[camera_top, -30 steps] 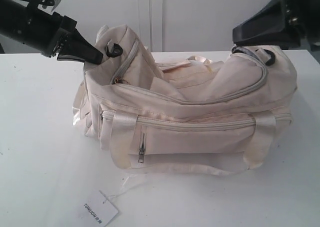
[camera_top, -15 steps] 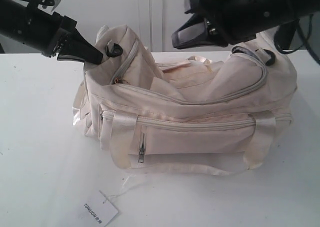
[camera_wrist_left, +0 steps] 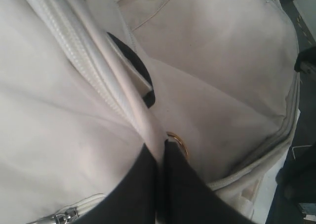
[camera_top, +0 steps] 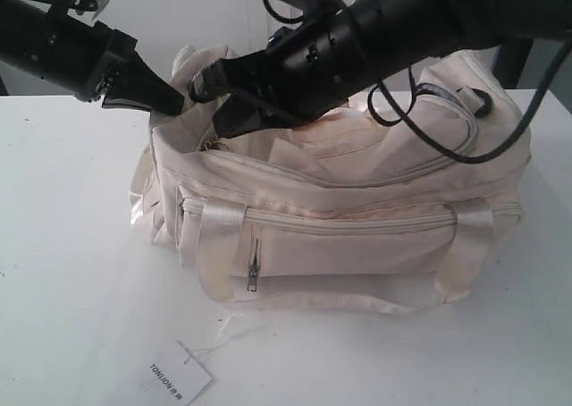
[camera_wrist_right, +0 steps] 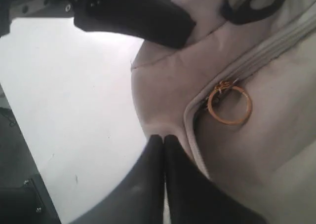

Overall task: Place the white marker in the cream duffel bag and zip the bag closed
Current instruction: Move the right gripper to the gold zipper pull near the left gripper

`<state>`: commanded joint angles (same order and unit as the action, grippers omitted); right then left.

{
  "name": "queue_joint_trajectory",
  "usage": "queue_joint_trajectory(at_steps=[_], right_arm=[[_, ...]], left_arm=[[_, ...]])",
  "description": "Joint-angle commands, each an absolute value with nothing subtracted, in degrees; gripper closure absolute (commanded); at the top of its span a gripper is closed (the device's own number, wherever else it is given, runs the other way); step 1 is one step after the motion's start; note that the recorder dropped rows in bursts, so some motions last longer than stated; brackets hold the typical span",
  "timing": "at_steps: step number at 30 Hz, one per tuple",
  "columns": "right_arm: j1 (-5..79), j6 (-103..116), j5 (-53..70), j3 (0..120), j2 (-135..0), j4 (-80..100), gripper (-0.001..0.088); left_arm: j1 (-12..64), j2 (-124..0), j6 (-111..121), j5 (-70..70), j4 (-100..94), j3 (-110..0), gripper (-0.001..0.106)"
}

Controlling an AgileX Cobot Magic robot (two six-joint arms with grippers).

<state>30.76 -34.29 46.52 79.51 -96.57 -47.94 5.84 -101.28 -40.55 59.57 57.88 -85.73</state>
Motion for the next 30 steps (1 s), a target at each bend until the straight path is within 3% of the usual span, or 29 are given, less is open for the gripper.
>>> queue_joint_trajectory(at_steps=[10,23,30], right_arm=[[31.45,-28.91,46.39,79.29,-103.85,-40.48,0.0868],[31.33,-24.91,46.00,82.73,-102.79,-40.48,0.0868],[31.33,-21.62,39.54,82.84,-102.79,-40.48,0.0868]], left_arm=[[5.84,-101.28,-40.55,59.57,57.88,-85.73,0.105],[5.84,-101.28,-40.66,59.57,57.82,-85.73,0.105],[5.84,-101.28,-40.64,59.57,57.82,-85.73,0.105]])
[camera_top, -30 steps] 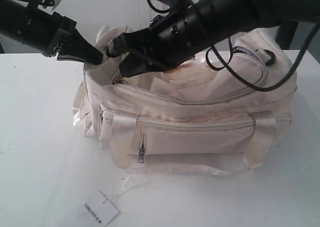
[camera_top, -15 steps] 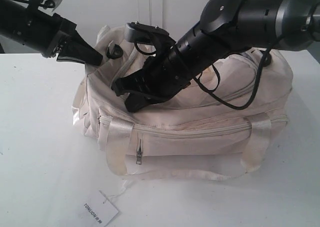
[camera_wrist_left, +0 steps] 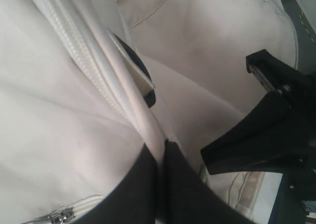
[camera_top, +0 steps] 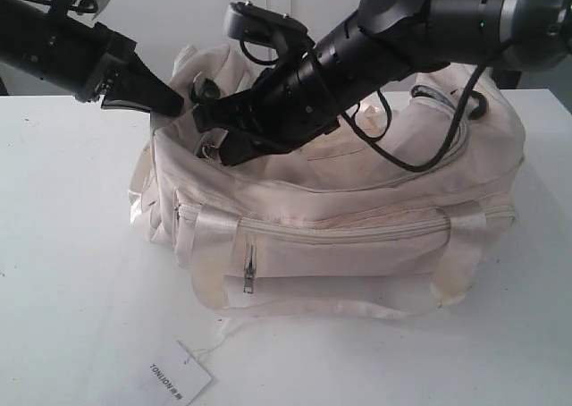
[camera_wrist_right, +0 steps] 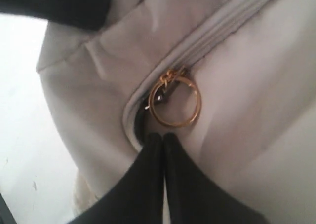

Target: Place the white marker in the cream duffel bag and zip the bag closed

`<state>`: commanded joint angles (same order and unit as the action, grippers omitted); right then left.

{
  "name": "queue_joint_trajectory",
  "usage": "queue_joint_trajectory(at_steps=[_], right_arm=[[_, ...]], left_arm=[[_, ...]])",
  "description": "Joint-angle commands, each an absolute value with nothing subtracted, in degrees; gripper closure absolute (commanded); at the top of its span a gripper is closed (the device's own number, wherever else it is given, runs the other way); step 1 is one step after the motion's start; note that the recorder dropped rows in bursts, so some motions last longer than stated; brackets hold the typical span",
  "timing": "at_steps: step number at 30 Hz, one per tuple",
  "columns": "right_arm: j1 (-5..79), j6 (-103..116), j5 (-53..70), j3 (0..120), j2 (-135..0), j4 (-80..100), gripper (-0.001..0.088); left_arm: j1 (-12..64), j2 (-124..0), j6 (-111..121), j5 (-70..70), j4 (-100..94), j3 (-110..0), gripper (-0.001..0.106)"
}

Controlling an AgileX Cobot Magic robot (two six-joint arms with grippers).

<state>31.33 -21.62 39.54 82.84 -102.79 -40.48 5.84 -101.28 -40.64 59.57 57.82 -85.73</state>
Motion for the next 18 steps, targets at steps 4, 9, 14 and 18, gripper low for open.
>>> queue_joint_trajectory(at_steps=[4,9,14,18], right_arm=[[31.33,-20.30,37.13,82.84,-103.03,-40.61,0.0866],[31.33,-20.30,36.90,82.84,-104.07,-42.45,0.0749],[31.43,-20.30,36.61,82.84,-104.68,-44.52,0.0593],[31.43,-20.42,36.61,82.84,-104.68,-45.60,0.0534]], left_arm=[[5.84,-101.28,-40.64,59.57,57.82,-85.73,0.105],[5.84,-101.28,-40.64,59.57,57.82,-85.73,0.105],[5.84,-101.28,-40.64,59.57,57.82,-85.73,0.105],[5.84,-101.28,-40.64,59.57,57.82,-85.73,0.105]])
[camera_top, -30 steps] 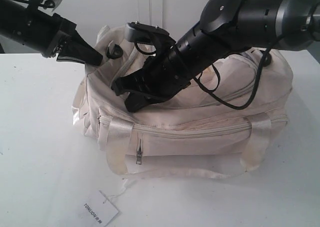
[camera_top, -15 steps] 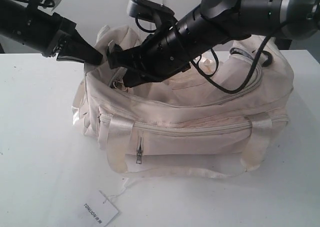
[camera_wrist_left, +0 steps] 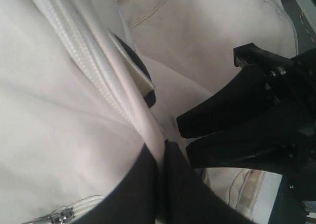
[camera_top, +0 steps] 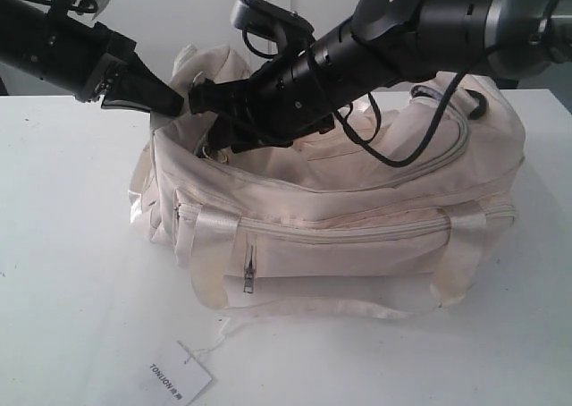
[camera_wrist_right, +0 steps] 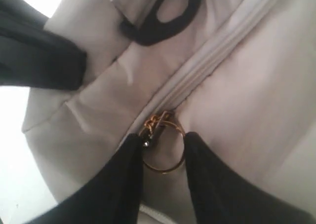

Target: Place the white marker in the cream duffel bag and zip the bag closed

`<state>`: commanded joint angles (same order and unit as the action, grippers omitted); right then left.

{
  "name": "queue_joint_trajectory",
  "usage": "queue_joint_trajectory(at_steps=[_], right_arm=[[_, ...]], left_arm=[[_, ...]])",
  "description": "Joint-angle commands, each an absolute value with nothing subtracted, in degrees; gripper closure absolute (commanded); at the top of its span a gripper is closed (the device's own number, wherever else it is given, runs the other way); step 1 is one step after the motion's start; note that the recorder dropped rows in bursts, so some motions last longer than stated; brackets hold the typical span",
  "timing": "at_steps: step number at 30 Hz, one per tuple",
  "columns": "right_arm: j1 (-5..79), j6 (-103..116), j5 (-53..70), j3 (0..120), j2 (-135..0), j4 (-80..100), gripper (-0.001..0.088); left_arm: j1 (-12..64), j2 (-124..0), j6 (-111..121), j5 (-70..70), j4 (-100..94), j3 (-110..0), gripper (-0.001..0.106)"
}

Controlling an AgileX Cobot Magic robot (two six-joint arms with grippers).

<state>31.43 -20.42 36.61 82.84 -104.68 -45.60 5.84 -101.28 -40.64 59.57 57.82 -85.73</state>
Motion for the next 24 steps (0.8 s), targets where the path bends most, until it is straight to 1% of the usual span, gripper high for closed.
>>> queue_joint_trajectory(at_steps=[7,13,19,21,23,24], right_arm=[[31.55,-20.65,35.75,82.84,-105.22,-47.73,0.0520],[31.78,-20.68,36.14,82.84,-106.70,-50.08,0.0459],[32.16,-20.78,35.84,82.74,-108.58,-50.20,0.0457],[32.16,-20.78,35.84,82.74,-109.06,-50.20,0.0492],[32.05,-20.78,35.84,82.74,-108.85,-50.20,0.0691],[32.05,-20.78,35.70,82.74,-108.61,-49.97,0.0766]], left_arm=[[5.84,-101.29,-40.88,59.57,57.82,-85.73,0.105],[5.84,-101.29,-40.88,59.57,57.82,-85.73,0.105],[5.96,-101.39,-40.88,59.57,57.72,-85.73,0.105],[5.96,-101.39,-40.88,59.57,57.72,-85.73,0.105],[5.96,-101.39,-40.88,59.57,57.46,-85.73,0.105],[5.96,-101.39,-40.88,59.57,57.34,-85.73,0.105]])
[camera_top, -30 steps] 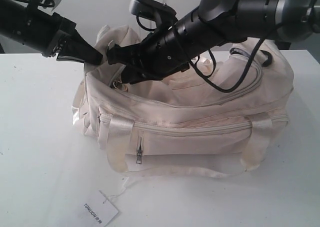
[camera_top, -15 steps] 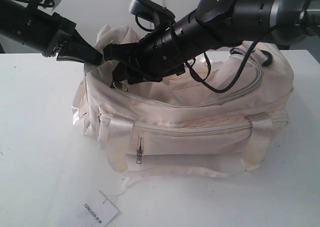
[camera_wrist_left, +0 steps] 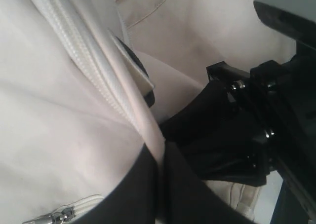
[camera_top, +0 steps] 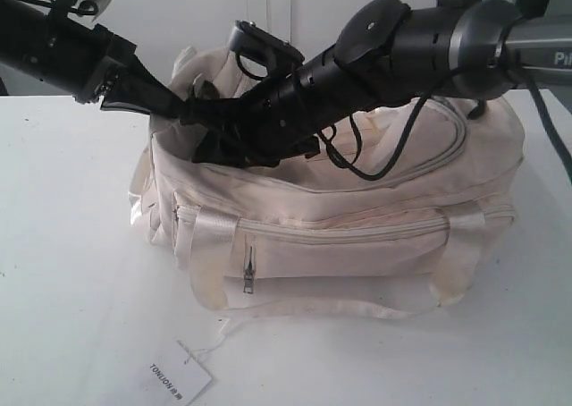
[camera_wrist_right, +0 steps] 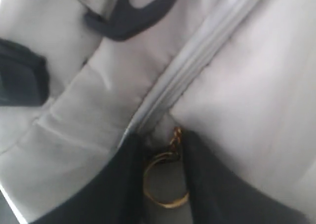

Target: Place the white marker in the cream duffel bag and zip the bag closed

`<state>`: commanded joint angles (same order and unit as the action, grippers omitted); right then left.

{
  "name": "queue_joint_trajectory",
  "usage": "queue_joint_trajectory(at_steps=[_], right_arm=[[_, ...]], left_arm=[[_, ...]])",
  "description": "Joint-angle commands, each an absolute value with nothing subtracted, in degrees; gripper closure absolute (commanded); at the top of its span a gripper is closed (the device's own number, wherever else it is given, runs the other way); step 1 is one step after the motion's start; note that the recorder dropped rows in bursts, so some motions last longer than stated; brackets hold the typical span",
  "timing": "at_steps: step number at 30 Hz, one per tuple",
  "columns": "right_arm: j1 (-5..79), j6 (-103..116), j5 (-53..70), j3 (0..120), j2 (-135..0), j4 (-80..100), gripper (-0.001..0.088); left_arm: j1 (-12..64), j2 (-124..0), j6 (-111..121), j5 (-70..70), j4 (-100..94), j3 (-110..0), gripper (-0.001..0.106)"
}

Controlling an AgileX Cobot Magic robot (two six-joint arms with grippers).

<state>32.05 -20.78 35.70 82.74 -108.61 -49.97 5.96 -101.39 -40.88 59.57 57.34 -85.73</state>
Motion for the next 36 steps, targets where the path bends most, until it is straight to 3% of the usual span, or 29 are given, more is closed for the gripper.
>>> queue_joint_trajectory(at_steps=[1,2,10,36], right_arm=[[31.94,-20.78,35.57,82.74,-108.01,-49.83,0.0854],[31.94,-20.78,35.02,82.74,-107.36,-49.33,0.0868],[31.94,-20.78,32.92,82.74,-102.39,-48.00,0.0868],[31.94,-20.08,46.86,82.74,-99.43,-48.56,0.0868]], left_arm=[[5.96,-101.39,-40.88,59.57,56.78,-85.73,0.105],[5.96,-101.39,-40.88,59.41,56.46,-85.73,0.105],[5.96,-101.39,-40.88,59.41,56.06,-85.73,0.105],[5.96,-101.39,-40.88,56.89,55.40,-85.73,0.105]])
